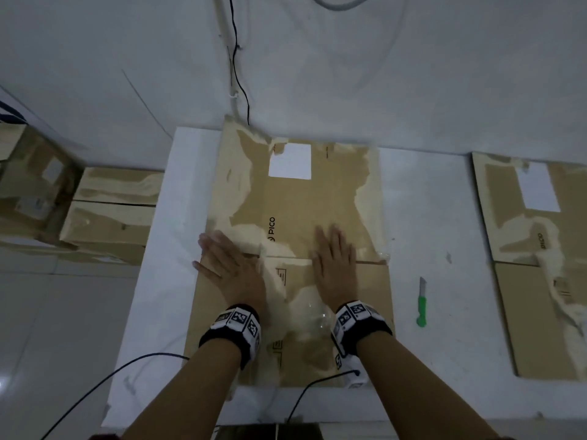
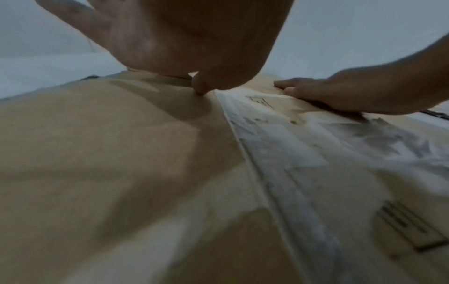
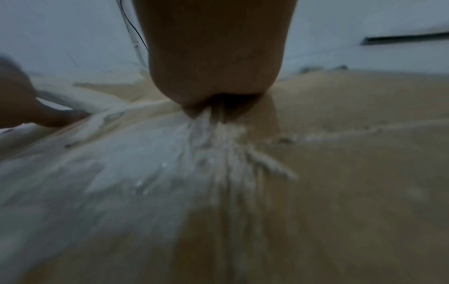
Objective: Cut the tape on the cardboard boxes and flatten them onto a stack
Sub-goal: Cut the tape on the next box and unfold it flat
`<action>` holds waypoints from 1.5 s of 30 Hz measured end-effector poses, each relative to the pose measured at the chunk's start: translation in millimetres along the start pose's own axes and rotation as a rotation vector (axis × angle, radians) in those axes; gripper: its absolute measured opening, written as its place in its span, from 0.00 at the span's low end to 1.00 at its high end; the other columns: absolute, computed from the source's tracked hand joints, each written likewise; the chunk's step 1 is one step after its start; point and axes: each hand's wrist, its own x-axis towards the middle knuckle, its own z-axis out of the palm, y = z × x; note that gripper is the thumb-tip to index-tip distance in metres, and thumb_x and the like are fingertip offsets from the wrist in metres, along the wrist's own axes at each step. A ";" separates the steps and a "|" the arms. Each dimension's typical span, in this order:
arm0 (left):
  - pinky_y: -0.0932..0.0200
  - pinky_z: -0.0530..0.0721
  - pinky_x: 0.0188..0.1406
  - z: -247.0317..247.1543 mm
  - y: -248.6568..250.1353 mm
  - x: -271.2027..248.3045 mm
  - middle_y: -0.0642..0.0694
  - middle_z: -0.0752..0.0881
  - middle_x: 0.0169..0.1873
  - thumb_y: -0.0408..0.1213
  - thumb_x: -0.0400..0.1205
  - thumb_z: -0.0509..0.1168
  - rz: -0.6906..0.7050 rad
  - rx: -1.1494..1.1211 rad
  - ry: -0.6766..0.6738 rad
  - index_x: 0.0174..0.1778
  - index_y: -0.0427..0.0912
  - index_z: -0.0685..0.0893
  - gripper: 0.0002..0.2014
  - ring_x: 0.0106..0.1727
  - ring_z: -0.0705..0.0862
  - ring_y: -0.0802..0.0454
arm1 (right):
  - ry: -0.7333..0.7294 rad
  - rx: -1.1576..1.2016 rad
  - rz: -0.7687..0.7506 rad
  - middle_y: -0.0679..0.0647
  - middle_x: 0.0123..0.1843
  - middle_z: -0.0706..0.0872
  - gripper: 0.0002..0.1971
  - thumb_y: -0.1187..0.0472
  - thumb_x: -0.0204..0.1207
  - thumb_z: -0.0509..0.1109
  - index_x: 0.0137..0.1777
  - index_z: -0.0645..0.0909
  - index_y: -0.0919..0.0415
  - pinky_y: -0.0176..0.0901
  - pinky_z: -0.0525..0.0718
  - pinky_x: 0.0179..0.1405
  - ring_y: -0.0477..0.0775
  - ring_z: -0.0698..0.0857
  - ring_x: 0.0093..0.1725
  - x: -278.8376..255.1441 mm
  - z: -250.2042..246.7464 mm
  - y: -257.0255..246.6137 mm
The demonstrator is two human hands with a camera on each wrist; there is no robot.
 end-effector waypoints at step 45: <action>0.37 0.44 0.82 27.7 27.8 76.5 0.41 0.52 0.84 0.55 0.84 0.37 0.578 -0.042 -0.299 0.85 0.36 0.52 0.36 0.85 0.50 0.45 | -0.178 0.017 -0.036 0.55 0.89 0.49 0.31 0.53 0.87 0.52 0.88 0.50 0.58 0.56 0.50 0.86 0.53 0.47 0.88 93.6 -21.2 -6.9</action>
